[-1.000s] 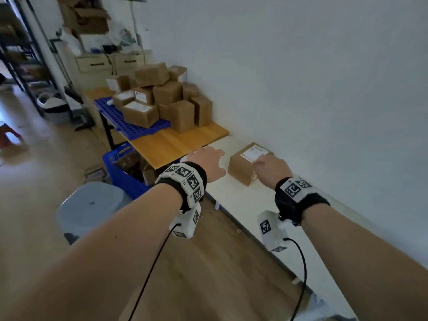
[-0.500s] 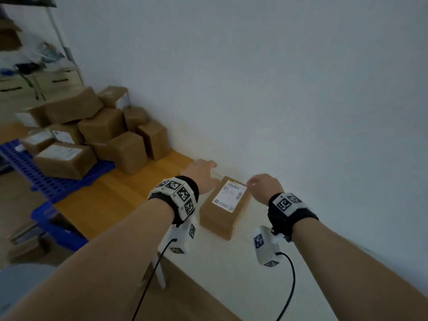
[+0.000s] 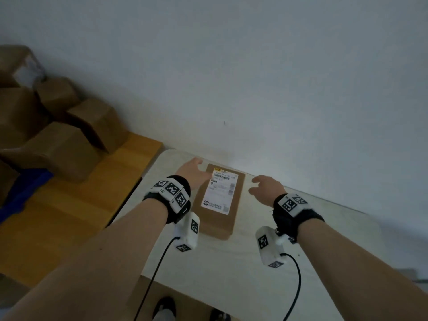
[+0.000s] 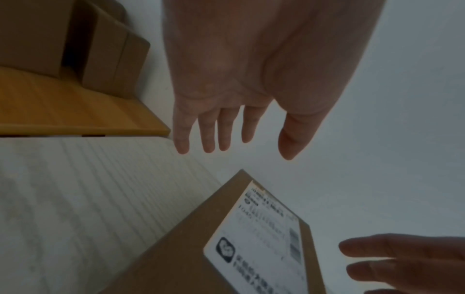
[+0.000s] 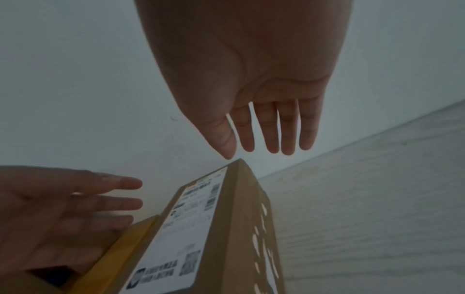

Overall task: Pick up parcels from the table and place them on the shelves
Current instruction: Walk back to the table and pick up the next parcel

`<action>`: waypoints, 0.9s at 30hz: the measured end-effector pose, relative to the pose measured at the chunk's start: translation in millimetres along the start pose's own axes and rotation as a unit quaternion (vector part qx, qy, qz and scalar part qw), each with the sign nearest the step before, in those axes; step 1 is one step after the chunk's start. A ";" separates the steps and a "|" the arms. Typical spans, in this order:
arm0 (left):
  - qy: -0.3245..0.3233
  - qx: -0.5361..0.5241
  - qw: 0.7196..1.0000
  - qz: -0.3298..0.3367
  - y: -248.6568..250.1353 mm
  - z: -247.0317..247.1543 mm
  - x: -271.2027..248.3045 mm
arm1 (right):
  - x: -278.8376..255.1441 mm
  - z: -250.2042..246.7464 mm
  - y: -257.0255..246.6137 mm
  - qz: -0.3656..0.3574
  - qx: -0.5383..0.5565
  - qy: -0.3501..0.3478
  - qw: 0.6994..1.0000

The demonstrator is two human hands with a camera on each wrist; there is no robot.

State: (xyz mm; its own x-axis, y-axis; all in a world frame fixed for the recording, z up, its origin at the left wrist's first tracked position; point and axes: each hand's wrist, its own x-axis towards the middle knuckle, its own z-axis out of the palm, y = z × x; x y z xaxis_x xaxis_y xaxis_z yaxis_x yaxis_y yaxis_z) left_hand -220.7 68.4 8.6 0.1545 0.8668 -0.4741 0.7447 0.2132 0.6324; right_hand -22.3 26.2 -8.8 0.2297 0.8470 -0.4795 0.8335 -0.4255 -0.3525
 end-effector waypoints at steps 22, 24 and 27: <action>-0.158 -0.116 0.979 -0.050 -26.6 20.6 61.1 | 28.8 49.1 -13.3 0.131 0.385 -0.061 0.912; -0.153 -0.129 0.979 -0.037 -18.7 13.6 56.2 | 22.1 39.1 -16.2 0.118 0.397 -0.042 0.909; -0.136 -0.146 0.980 -0.005 -3.0 2.3 47.2 | 12.9 17.2 -20.1 0.080 0.394 0.007 0.916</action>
State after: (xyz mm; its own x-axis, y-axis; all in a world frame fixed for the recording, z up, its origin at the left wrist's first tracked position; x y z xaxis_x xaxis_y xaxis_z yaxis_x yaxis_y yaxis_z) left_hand -214.2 107.6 -17.1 0.3454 0.7202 -0.6016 0.5351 0.3755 0.7567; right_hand -44.7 40.2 -21.7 0.3288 0.7557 -0.5665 0.1695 -0.6373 -0.7518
